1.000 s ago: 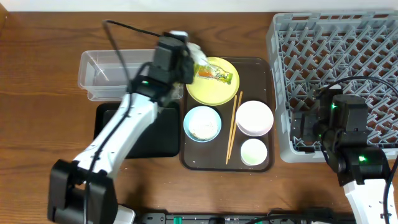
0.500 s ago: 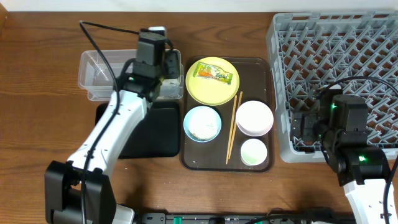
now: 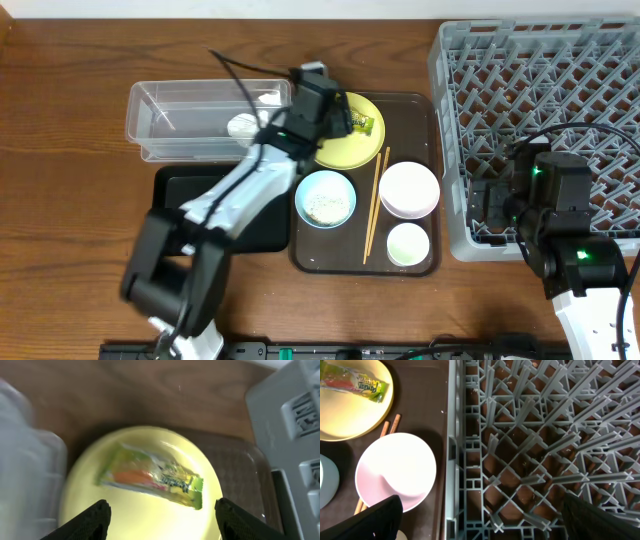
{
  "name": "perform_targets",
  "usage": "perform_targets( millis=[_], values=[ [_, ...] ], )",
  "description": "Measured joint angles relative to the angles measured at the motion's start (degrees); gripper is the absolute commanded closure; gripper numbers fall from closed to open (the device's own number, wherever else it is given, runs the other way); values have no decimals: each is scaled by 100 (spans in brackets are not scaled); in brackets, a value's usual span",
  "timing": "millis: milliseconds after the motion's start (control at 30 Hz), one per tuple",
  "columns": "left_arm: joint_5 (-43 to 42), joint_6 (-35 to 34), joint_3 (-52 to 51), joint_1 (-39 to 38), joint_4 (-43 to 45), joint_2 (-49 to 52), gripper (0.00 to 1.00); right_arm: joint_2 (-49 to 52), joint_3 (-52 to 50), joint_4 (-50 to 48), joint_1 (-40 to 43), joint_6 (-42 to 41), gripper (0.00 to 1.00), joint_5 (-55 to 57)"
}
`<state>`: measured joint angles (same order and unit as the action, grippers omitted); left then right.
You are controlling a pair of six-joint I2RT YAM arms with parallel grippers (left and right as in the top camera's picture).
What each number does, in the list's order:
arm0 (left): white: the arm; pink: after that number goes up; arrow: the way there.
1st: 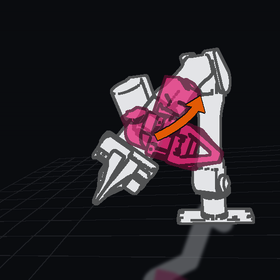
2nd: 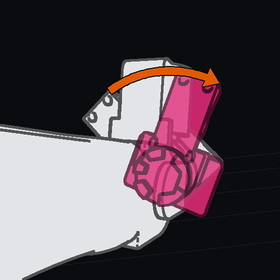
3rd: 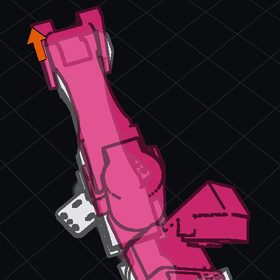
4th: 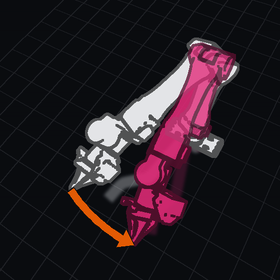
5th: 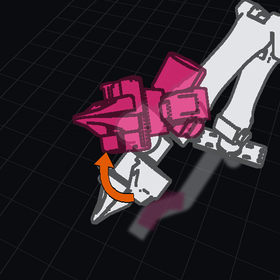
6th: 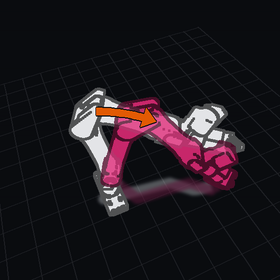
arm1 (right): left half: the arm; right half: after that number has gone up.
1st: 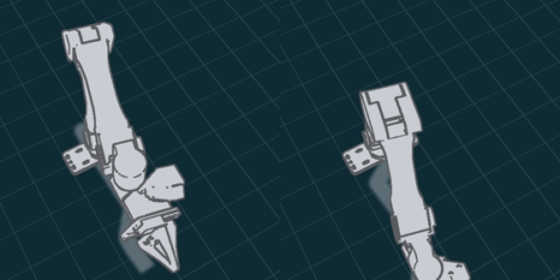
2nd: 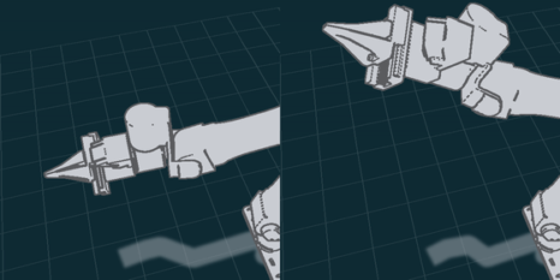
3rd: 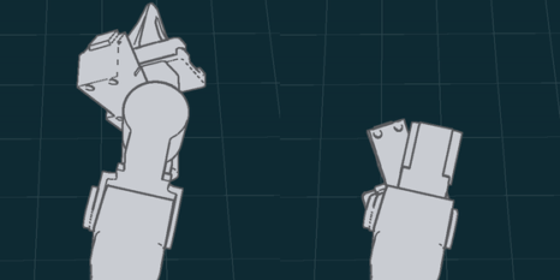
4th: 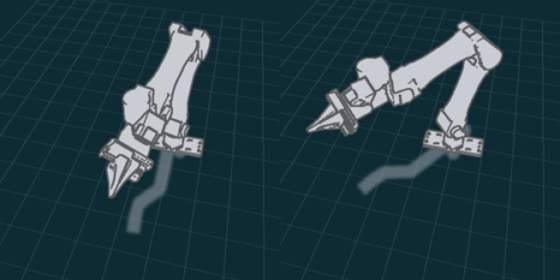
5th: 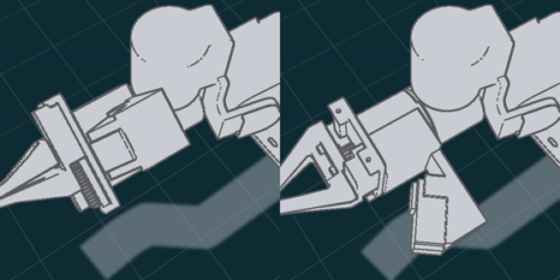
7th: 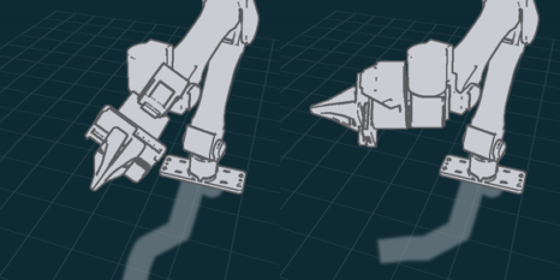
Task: Sort waste into correct bins and load items into the dishwasher rack
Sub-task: 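Move the left gripper back and grasp the snack wrapper, then carry the wrapper with the left gripper into the clear bin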
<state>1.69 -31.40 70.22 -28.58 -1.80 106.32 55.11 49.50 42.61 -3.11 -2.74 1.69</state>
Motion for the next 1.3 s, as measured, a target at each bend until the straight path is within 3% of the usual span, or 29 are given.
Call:
perform_targets(
  millis=[433,800,867,967,1067,1300],
  values=[
    [-11,-2406,0,-133,544,859,30,0,2,7,0,0,1,0],
    [-111,-2830,0,-133,981,1228,31,0,2,28,0,0,1,0],
    [-109,-2861,0,-133,1012,1244,36,0,2,33,0,0,1,0],
    [-85,-2903,0,-131,1012,1259,50,0,2,61,0,0,1,0],
    [-4,-2894,0,-133,1012,1309,56,0,2,90,0,0,1,0],
    [149,-2881,0,-133,1045,1327,56,0,2,90,0,0,1,0]
  ],
)
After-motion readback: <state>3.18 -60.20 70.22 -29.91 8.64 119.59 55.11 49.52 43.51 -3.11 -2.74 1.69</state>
